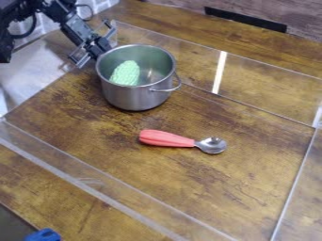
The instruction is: Put the green object in the silver pot
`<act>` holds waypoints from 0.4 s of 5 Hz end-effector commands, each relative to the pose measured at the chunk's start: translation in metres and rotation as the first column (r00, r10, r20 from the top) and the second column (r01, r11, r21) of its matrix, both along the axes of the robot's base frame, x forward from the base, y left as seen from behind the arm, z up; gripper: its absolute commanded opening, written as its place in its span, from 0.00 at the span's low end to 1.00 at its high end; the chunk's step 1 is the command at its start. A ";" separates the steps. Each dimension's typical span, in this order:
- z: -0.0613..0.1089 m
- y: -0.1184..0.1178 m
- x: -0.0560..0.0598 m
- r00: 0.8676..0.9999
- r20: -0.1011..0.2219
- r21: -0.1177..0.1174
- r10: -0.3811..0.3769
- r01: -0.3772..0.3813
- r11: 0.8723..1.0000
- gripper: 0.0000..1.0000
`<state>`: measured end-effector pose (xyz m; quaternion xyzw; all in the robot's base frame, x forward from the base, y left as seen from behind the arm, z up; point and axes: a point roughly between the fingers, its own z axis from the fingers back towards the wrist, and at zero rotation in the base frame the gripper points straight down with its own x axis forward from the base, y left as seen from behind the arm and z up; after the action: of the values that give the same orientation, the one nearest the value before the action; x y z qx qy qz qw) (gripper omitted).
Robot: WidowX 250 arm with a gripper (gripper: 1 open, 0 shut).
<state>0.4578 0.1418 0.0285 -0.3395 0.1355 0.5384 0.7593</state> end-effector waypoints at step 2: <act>0.024 0.072 -0.007 0.990 0.085 0.073 0.114 -0.121 0.990 0.00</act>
<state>0.4522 0.1751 0.0272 -0.3343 0.1116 0.5433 0.7620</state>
